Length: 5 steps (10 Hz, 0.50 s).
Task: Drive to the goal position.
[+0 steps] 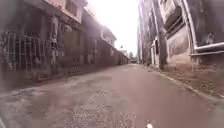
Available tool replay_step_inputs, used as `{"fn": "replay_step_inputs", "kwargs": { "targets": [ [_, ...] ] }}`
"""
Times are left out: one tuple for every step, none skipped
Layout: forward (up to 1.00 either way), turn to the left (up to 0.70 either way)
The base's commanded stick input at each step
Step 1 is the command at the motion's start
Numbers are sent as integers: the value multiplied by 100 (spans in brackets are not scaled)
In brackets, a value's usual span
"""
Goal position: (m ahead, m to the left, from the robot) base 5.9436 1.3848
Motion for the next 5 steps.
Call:
{"fn": "replay_step_inputs", "kwargs": {
  "targets": [
    [100, -20],
    [100, -15],
    [100, 0],
    [100, 0],
    [100, 0]
  ]
}}
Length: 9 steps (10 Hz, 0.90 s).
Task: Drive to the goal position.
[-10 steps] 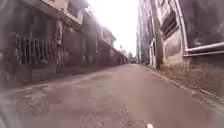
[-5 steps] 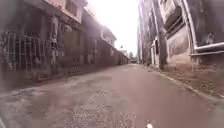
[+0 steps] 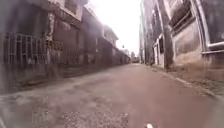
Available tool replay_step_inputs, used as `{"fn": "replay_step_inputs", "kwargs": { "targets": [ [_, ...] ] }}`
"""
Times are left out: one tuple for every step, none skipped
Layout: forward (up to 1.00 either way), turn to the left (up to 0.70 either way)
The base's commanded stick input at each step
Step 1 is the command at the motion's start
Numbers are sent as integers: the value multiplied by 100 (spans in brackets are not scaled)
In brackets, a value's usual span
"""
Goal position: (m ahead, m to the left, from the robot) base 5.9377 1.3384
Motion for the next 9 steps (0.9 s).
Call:
{"fn": "replay_step_inputs", "kwargs": {
  "targets": [
    [100, 0],
    [100, -19],
    [100, 0],
    [100, 0],
    [100, -17],
    [100, -6],
    [100, -1],
    [100, 0],
    [100, -12]
  ]
}}
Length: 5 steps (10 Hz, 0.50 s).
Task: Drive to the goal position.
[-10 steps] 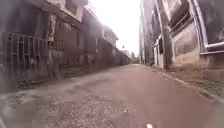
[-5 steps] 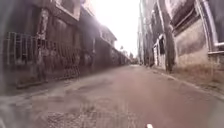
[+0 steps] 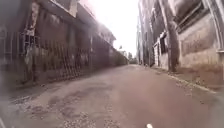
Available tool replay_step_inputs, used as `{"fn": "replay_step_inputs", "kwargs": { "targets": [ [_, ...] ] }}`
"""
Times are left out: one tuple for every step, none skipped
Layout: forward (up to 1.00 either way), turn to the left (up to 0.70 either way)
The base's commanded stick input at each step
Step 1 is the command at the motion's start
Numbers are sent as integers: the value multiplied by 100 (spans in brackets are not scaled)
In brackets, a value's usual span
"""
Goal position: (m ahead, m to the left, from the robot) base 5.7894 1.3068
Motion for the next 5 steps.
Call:
{"fn": "replay_step_inputs", "kwargs": {
  "targets": [
    [100, -20],
    [100, -6],
    [100, -7],
    [100, -20],
    [100, -21]
  ]
}}
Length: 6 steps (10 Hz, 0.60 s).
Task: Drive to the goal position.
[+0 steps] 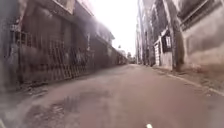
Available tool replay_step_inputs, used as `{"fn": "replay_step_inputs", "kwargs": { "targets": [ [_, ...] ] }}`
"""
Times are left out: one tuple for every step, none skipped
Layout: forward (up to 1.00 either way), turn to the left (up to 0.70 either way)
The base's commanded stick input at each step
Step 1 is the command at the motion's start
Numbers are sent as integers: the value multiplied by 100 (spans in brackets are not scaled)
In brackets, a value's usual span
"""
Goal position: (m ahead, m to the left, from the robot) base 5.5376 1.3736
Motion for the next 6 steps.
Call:
{"fn": "replay_step_inputs", "kwargs": {
  "targets": [
    [100, -21],
    [100, -21],
    [100, -20],
    [100, -18],
    [100, 0],
    [100, 0]
  ]
}}
